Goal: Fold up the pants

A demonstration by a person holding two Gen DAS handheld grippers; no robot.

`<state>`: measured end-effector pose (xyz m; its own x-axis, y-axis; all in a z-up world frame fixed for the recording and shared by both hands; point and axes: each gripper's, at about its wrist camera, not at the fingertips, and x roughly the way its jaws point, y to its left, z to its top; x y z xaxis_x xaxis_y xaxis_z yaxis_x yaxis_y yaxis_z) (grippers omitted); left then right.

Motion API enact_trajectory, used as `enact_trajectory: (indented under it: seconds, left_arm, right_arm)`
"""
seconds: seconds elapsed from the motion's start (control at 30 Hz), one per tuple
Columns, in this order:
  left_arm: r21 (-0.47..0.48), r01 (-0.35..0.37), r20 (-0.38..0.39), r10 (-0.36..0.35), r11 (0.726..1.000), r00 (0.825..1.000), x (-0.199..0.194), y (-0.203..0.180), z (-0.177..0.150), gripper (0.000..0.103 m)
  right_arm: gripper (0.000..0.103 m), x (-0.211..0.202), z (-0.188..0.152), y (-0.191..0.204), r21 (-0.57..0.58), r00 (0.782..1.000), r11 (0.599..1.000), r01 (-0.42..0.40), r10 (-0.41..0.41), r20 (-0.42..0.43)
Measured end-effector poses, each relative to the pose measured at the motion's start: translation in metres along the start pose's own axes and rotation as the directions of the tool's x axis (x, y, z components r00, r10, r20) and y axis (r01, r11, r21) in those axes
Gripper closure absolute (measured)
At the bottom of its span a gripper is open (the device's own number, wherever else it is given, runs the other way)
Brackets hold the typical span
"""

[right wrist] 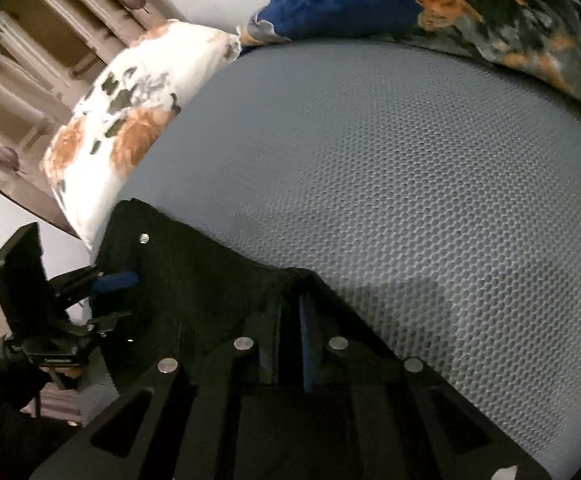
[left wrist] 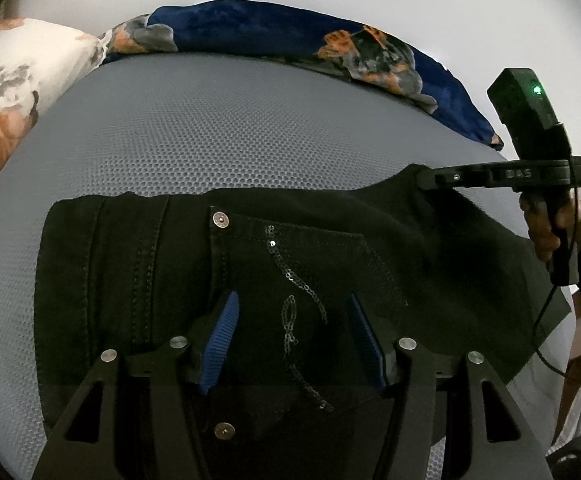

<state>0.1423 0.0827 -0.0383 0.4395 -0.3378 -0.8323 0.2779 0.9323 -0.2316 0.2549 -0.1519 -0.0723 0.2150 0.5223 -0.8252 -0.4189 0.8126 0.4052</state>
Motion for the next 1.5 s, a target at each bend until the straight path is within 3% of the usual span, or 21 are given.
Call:
enact_trajectory:
  seconds: [0.1, 0.23, 0.27, 0.37, 0.6, 0.73, 0.8, 0.93, 1.1, 1.17, 1.3, 1.37, 1.5]
  left_arm:
    - [0.021, -0.007, 0.001, 0.007, 1.0, 1.0, 0.002, -0.001, -0.003, 0.044]
    - [0.055, -0.028, 0.008, 0.028, 0.998, 1.0, 0.006, -0.005, -0.008, 0.042]
    - [0.063, -0.033, 0.009, 0.033, 0.997, 0.999, 0.007, -0.006, -0.009, 0.041]
    - [0.083, -0.05, 0.011, 0.049, 0.995, 0.999, 0.008, -0.01, -0.011, 0.039]
    - [0.026, -0.038, 0.062, 0.036, 0.999, 0.997, -0.008, -0.01, -0.001, 0.039]
    - [0.095, -0.028, 0.072, 0.021, 0.995, 0.997, -0.008, -0.03, 0.012, 0.039]
    - [0.155, -0.033, 0.083, 0.021, 0.987, 0.996, -0.002, -0.048, 0.02, 0.039]
    - [0.244, 0.031, 0.068, -0.049, 0.969, 0.996, 0.028, -0.084, 0.039, 0.039]
    - [0.268, 0.131, 0.019, -0.141, 0.955, 0.99, 0.067, -0.114, 0.059, 0.039]
    - [0.265, 0.154, -0.014, -0.156, 0.952, 0.988, 0.086, -0.122, 0.067, 0.039]
    - [0.254, 0.111, -0.069, -0.096, 0.961, 0.993, 0.119, -0.123, 0.072, 0.046]
    - [0.25, 0.075, -0.06, -0.062, 0.965, 0.996, 0.131, -0.117, 0.072, 0.047]
    - [0.223, 0.084, -0.069, -0.071, 0.971, 0.995, 0.13, -0.114, 0.075, 0.047]
  right_arm:
    - [0.098, 0.012, 0.004, -0.002, -0.025, 0.996, 0.996, 0.085, -0.085, 0.002]
    - [0.097, 0.023, 0.002, -0.007, -0.015, 0.992, 0.992, 0.125, -0.125, 0.003]
    - [0.092, 0.022, 0.002, -0.008, 0.002, 0.993, 0.993, 0.118, -0.118, 0.001]
    - [0.08, -0.003, 0.002, -0.008, 0.052, 0.988, 0.989, 0.14, -0.143, 0.061]
    - [0.078, -0.089, -0.041, -0.027, 0.199, 0.954, 0.956, 0.217, -0.251, 0.164]
    - [0.078, -0.119, -0.087, -0.043, 0.273, 0.927, 0.914, 0.299, -0.346, 0.144]
    - [0.078, -0.12, -0.105, -0.047, 0.298, 0.916, 0.895, 0.331, -0.381, 0.127]
    - [0.078, -0.108, -0.128, -0.046, 0.303, 0.912, 0.884, 0.355, -0.399, 0.096]
    - [0.078, -0.092, -0.134, -0.052, 0.319, 0.896, 0.865, 0.386, -0.434, 0.092]
    - [0.078, -0.085, -0.133, -0.059, 0.316, 0.878, 0.846, 0.429, -0.473, 0.076]
    - [0.081, -0.081, -0.134, -0.069, 0.3, 0.85, 0.827, 0.476, -0.52, 0.086]
    - [0.081, -0.082, -0.134, -0.075, 0.315, 0.842, 0.817, 0.482, -0.532, 0.091]
    - [0.08, -0.086, -0.135, -0.087, 0.362, 0.863, 0.827, 0.431, -0.495, 0.103]
